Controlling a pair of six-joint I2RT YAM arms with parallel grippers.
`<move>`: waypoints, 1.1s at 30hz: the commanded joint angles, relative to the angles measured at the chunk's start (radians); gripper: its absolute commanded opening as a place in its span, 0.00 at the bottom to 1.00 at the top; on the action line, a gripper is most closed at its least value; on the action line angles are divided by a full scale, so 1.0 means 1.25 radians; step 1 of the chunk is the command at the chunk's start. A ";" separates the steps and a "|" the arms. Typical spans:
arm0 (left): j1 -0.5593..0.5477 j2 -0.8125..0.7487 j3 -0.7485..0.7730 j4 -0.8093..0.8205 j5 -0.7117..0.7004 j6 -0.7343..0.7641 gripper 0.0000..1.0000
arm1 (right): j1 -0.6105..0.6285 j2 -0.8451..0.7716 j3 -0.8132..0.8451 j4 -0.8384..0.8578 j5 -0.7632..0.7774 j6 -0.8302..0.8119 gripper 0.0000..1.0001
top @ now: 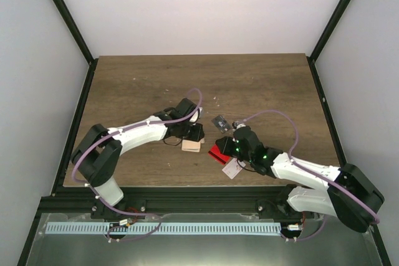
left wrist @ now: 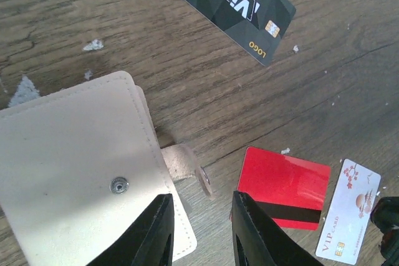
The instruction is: Put the credit cards into the card holder
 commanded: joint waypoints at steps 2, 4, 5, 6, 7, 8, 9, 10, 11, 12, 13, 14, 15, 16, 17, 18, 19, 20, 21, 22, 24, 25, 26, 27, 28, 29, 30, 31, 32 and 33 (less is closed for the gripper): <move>-0.021 0.034 0.036 -0.024 -0.027 0.000 0.28 | 0.000 -0.013 -0.004 -0.028 0.023 0.009 0.16; -0.028 0.044 0.041 -0.026 -0.034 -0.002 0.28 | -0.001 -0.020 -0.011 -0.031 0.023 0.010 0.16; -0.031 0.045 0.042 -0.027 -0.039 -0.004 0.28 | -0.001 -0.023 -0.014 -0.030 0.024 0.010 0.16; -0.034 0.046 0.042 -0.026 -0.046 -0.008 0.28 | -0.001 -0.026 -0.017 -0.029 0.024 0.011 0.16; -0.037 0.046 0.044 -0.026 -0.052 -0.010 0.28 | -0.001 -0.027 -0.018 -0.029 0.022 0.010 0.16; -0.038 0.047 0.046 -0.026 -0.057 -0.012 0.28 | -0.001 -0.028 -0.018 -0.029 0.022 0.009 0.16; -0.040 0.049 0.046 -0.024 -0.060 -0.013 0.28 | -0.001 -0.026 -0.019 -0.028 0.020 0.009 0.16; -0.042 0.050 0.049 -0.022 -0.062 -0.013 0.28 | -0.001 -0.024 -0.019 -0.030 0.018 0.009 0.16; -0.042 0.052 0.052 -0.022 -0.065 -0.015 0.28 | -0.001 -0.021 -0.019 -0.028 0.016 0.009 0.16; -0.043 0.057 0.056 -0.023 -0.069 -0.014 0.27 | -0.001 -0.019 -0.019 -0.026 0.013 0.009 0.16; -0.044 0.063 0.060 -0.028 -0.074 -0.015 0.27 | -0.001 -0.017 -0.019 -0.026 0.012 0.008 0.16; -0.044 0.068 0.065 -0.033 -0.080 -0.016 0.26 | 0.000 -0.016 -0.020 -0.026 0.011 0.009 0.16; -0.045 0.074 0.068 -0.037 -0.082 -0.017 0.25 | -0.001 -0.015 -0.020 -0.026 0.010 0.010 0.16; -0.046 0.078 0.070 -0.039 -0.083 -0.018 0.24 | -0.001 -0.016 -0.021 -0.026 0.010 0.009 0.16; -0.048 0.079 0.071 -0.039 -0.085 -0.019 0.23 | -0.001 -0.016 -0.021 -0.027 0.010 0.010 0.16; -0.049 0.081 0.073 -0.042 -0.086 -0.020 0.21 | -0.001 -0.017 -0.021 -0.028 0.011 0.010 0.16; -0.051 0.081 0.075 -0.045 -0.089 -0.020 0.19 | -0.001 -0.020 -0.022 -0.028 0.011 0.011 0.16; -0.053 0.081 0.078 -0.048 -0.092 -0.021 0.17 | -0.001 -0.022 -0.022 -0.028 0.011 0.011 0.16; -0.053 0.080 0.080 -0.052 -0.096 -0.021 0.16 | -0.001 -0.024 -0.023 -0.026 0.012 0.012 0.16; -0.054 0.081 0.082 -0.053 -0.098 -0.021 0.14 | -0.001 -0.026 -0.024 -0.025 0.012 0.012 0.16; -0.054 0.081 0.083 -0.057 -0.103 -0.021 0.08 | -0.002 -0.027 -0.025 -0.020 0.011 0.011 0.16; -0.054 0.081 0.083 -0.059 -0.106 -0.022 0.05 | -0.001 -0.026 -0.025 -0.017 0.009 0.010 0.16; -0.054 0.080 0.083 -0.060 -0.110 -0.023 0.04 | -0.001 -0.025 -0.025 -0.011 0.002 0.008 0.16; -0.054 0.081 0.083 -0.061 -0.114 -0.024 0.04 | -0.001 -0.022 -0.026 -0.002 -0.006 0.006 0.15; -0.054 0.081 0.083 -0.062 -0.116 -0.024 0.04 | -0.001 -0.018 -0.028 0.012 -0.018 0.006 0.15; -0.054 0.081 0.083 -0.062 -0.119 -0.023 0.04 | -0.001 -0.013 -0.030 0.032 -0.038 0.002 0.15; -0.054 0.081 0.084 -0.064 -0.122 -0.022 0.04 | -0.001 -0.006 -0.032 0.058 -0.060 -0.002 0.15; -0.054 0.084 0.086 -0.066 -0.126 -0.019 0.04 | -0.001 0.005 -0.033 0.082 -0.083 -0.004 0.15; -0.054 0.085 0.089 -0.068 -0.127 -0.016 0.04 | -0.001 0.020 -0.033 0.110 -0.107 -0.008 0.15; -0.054 0.086 0.092 -0.072 -0.127 -0.012 0.04 | -0.001 0.034 -0.032 0.138 -0.130 -0.008 0.15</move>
